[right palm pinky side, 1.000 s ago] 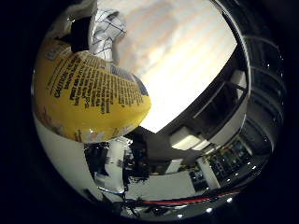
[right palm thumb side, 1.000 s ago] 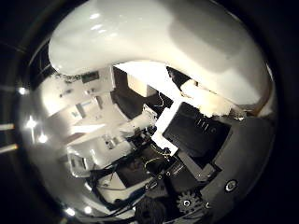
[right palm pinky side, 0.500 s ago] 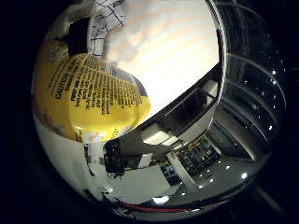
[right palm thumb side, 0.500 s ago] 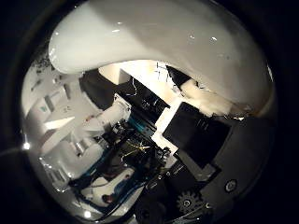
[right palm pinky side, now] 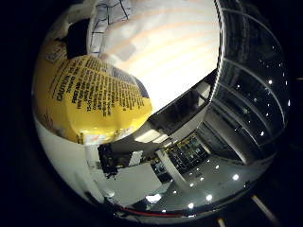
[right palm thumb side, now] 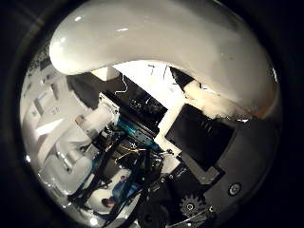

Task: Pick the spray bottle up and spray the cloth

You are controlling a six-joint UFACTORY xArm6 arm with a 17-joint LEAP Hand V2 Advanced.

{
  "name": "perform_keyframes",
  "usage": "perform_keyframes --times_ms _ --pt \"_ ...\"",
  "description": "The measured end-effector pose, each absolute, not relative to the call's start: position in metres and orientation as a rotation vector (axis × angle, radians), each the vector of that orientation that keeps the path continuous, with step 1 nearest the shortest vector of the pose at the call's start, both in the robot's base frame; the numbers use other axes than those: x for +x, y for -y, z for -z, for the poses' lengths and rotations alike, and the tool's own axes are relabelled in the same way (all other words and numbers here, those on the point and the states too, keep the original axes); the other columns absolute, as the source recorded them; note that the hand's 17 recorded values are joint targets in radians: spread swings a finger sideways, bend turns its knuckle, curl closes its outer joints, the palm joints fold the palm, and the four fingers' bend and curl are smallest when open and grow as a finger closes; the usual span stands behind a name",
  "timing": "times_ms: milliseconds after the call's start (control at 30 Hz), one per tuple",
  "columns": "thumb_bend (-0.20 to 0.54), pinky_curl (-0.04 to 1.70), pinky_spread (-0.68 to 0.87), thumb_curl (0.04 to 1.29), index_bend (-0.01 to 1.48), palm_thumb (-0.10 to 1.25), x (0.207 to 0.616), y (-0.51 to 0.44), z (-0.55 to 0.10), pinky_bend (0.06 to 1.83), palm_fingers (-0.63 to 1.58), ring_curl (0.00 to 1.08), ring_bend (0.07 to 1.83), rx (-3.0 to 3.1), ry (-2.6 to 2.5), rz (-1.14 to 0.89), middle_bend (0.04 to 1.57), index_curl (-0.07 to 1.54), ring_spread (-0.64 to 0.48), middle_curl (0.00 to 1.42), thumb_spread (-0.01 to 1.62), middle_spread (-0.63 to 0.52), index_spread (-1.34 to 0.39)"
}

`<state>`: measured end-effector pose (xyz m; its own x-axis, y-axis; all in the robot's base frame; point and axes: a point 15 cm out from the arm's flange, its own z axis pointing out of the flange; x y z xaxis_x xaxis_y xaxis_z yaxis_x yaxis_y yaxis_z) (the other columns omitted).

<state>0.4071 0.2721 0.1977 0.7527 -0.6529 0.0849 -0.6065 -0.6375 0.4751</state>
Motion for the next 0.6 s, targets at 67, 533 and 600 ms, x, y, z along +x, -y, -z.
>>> perform_keyframes --times_ms 67,533,600 --pt "-0.015 1.17 -0.23 0.82 1.17 1.04 0.408 -0.271 -0.201 1.03 1.22 0.56 1.46 2.469 0.953 0.12 1.34 0.67 -0.15 0.56 0.87 -0.07 -0.18" --pt "-0.015 1.17 -0.24 0.82 1.17 1.04 0.414 -0.265 -0.227 1.02 1.22 0.56 1.46 2.486 0.965 0.053 1.34 0.67 -0.15 0.56 0.86 -0.07 -0.18" --pt "-0.015 1.17 -0.24 0.82 1.17 1.04 0.415 -0.265 -0.223 1.02 1.22 0.56 1.46 2.484 0.965 0.055 1.34 0.67 -0.15 0.56 0.86 -0.07 -0.18"
